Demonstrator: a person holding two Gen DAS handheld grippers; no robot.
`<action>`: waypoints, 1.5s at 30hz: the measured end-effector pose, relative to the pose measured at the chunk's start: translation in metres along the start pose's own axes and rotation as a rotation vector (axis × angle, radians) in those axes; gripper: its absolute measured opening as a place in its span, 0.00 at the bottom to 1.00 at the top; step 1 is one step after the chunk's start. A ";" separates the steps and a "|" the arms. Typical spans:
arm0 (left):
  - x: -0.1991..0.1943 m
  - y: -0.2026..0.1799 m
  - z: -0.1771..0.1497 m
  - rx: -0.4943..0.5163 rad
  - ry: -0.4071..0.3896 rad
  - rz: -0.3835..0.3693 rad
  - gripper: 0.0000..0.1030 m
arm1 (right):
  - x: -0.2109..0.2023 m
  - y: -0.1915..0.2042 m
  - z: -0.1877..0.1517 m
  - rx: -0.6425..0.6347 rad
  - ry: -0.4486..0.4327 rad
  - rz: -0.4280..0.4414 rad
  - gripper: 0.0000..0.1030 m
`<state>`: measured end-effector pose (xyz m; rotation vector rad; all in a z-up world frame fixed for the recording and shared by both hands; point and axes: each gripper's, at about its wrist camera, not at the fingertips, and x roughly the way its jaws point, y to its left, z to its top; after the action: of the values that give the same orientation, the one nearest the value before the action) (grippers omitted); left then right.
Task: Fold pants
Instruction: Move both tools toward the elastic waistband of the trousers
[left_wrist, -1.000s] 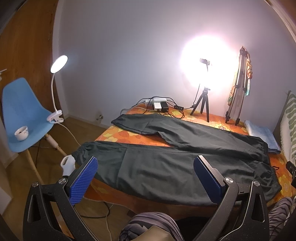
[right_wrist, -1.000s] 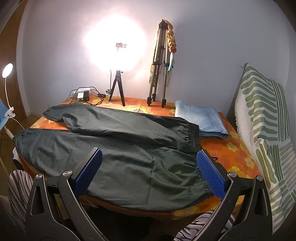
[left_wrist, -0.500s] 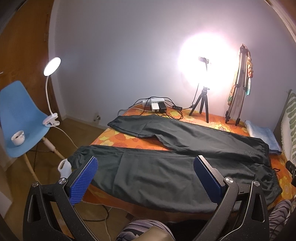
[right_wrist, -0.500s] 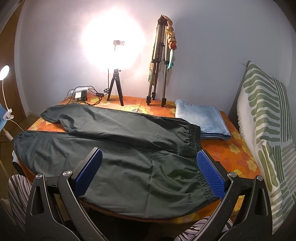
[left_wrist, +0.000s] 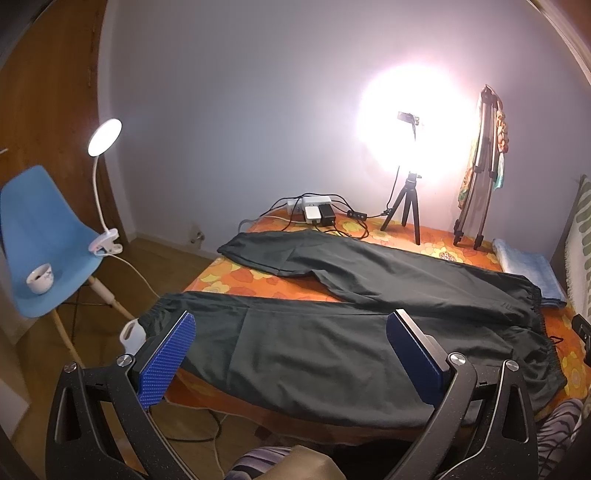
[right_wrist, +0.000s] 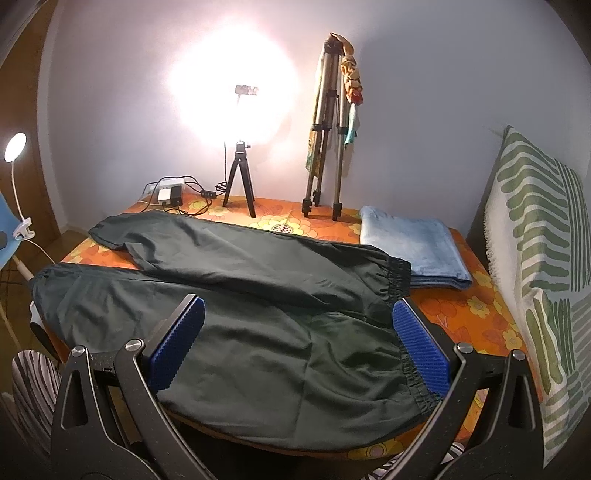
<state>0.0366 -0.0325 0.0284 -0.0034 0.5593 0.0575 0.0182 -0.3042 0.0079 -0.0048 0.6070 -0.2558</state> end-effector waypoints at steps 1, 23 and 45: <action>-0.001 0.000 0.000 0.000 -0.002 0.001 1.00 | 0.000 0.001 0.000 -0.004 -0.003 0.005 1.00; 0.014 0.061 0.049 0.069 0.002 0.045 0.90 | 0.016 0.005 0.030 -0.038 -0.038 0.158 1.00; 0.151 0.118 0.186 -0.166 0.091 -0.064 0.59 | 0.172 0.105 0.149 -0.152 0.052 0.410 1.00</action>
<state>0.2569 0.0969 0.1075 -0.1865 0.6439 0.0420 0.2631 -0.2543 0.0254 -0.0201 0.6634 0.1881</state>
